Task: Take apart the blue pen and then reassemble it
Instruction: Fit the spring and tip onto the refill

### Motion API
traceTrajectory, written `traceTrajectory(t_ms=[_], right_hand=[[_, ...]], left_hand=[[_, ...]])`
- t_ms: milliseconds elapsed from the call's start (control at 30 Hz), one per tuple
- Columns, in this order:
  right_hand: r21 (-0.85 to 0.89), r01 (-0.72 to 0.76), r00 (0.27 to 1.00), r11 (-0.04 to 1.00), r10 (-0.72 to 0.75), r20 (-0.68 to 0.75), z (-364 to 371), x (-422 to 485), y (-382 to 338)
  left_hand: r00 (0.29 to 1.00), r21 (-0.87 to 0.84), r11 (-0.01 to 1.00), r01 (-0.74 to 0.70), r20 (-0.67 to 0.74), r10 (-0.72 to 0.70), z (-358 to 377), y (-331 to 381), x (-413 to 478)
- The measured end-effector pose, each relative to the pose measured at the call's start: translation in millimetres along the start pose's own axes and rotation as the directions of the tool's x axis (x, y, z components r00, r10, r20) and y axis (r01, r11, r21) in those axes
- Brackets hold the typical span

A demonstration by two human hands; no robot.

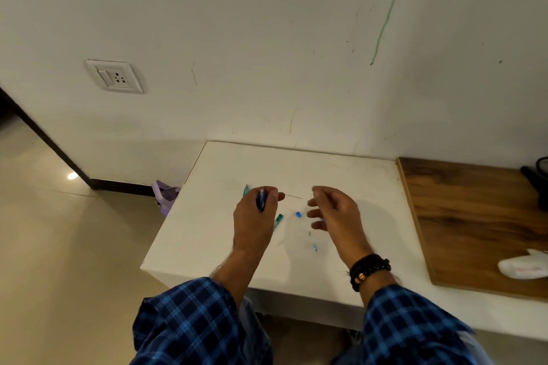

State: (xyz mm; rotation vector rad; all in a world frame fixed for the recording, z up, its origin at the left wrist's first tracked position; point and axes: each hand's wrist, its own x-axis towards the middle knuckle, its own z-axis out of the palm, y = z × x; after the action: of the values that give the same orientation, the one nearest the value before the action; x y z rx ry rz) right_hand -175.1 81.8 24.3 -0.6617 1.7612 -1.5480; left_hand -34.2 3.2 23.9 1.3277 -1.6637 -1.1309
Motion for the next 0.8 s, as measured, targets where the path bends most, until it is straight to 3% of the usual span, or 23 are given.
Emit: traceTrajectory(t_ms=[200,333,400,500,600,667,800], right_hand=[[0.114,-0.084,0.987,0.990,0.066,0.147,11.7,-6.0,-11.9],[0.019,-0.089,0.996,0.996,0.090,-0.009,15.4,-8.4,-12.0],[0.000,-0.160,0.986,0.987,0.160,-0.041,14.4,-10.6,-15.1],[0.041,-0.339,0.938,0.940,0.335,0.084,18.1,-16.4,-15.2],[0.276,-0.406,0.911,0.871,0.363,0.194,29.0,-19.1,-11.9],[0.490,-0.426,0.905,0.761,0.355,0.235,33.0,-18.6,-12.7],[0.648,-0.444,0.896,0.619,0.310,0.317,34.8,-15.9,-13.6]], left_hand=[[0.998,-0.164,0.985,0.053,0.050,-0.045,2.4,2.8,-2.3],[0.996,-0.217,0.972,0.089,0.048,-0.080,2.8,2.8,-2.2],[0.995,-0.232,0.968,0.097,0.037,-0.091,1.9,4.6,-2.4],[0.995,-0.258,0.961,0.096,0.045,-0.087,0.2,7.6,-5.0],[0.996,-0.253,0.964,0.077,0.070,-0.061,1.1,10.9,-7.9],[0.997,-0.234,0.971,0.050,0.074,-0.034,2.5,11.4,-8.5],[0.997,-0.167,0.986,0.000,0.076,0.012,4.3,8.8,-7.8]])
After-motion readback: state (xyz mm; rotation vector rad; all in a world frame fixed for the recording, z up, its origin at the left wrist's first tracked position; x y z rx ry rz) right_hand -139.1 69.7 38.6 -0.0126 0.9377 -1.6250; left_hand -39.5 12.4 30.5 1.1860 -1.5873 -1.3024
